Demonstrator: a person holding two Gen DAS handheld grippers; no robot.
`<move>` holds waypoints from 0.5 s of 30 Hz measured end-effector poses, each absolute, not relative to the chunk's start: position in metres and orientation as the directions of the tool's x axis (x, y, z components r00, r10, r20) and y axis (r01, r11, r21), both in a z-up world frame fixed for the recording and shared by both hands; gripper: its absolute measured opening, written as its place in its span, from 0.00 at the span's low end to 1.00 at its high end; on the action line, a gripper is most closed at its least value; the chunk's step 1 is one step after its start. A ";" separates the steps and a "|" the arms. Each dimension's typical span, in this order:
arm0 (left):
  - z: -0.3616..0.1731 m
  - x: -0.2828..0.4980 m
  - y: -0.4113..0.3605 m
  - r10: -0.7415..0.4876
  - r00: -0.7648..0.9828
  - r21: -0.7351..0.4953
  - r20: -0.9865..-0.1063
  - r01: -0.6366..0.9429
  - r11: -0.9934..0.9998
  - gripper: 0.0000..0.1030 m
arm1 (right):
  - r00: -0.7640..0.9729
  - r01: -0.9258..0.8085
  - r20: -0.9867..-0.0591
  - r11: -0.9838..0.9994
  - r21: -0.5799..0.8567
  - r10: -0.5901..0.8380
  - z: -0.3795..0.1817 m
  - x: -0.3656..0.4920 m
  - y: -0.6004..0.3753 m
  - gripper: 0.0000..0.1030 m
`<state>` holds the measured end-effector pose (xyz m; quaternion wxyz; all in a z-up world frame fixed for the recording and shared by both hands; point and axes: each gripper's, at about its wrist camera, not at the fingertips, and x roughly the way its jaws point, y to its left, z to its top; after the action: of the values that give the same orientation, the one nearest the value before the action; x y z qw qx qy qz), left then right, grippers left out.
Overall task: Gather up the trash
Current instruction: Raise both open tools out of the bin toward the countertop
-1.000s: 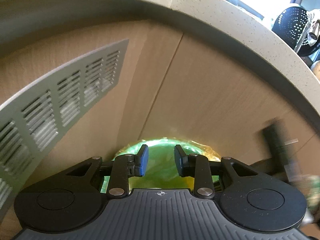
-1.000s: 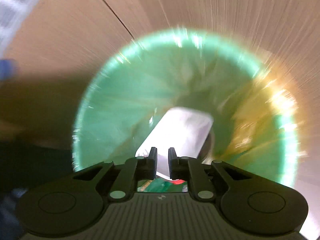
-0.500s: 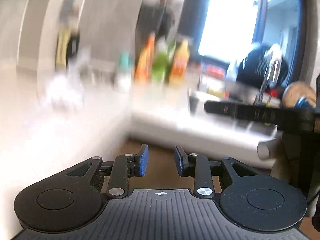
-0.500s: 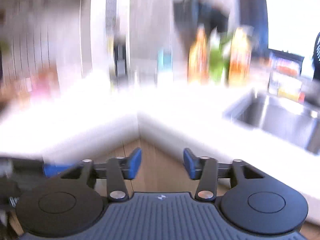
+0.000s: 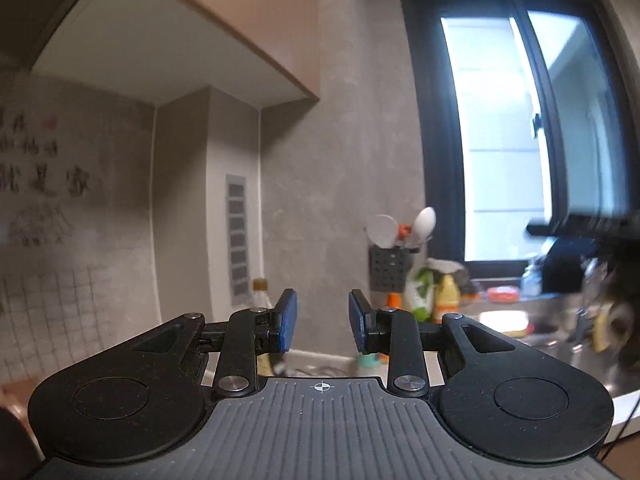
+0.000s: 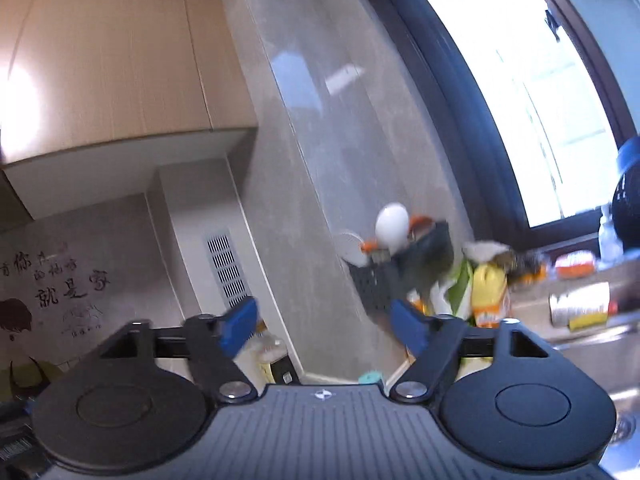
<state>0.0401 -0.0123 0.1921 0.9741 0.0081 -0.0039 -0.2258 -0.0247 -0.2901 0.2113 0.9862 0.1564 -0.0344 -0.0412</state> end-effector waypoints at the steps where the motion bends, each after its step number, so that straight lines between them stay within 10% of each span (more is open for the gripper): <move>1: 0.187 0.046 -0.009 -0.461 0.887 -0.007 -0.027 0.461 0.887 0.31 | 0.997 0.068 0.025 0.955 0.289 -0.079 0.206 -0.018 -0.286 0.78; 9: 0.152 0.160 0.008 -0.350 0.789 -0.041 -0.505 0.383 0.923 0.31 | 0.965 -0.014 -0.256 0.986 0.167 0.057 0.149 0.065 -0.234 0.78; 15: 0.121 0.262 0.063 -0.074 0.710 0.072 -0.700 0.173 0.982 0.31 | 0.899 -0.134 -0.405 0.985 0.106 0.166 0.105 0.116 -0.189 0.78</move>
<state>0.2618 0.0634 0.1210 0.9224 0.0661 0.3747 -0.0670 0.1160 -0.1895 0.1054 0.9738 0.0378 0.2108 0.0769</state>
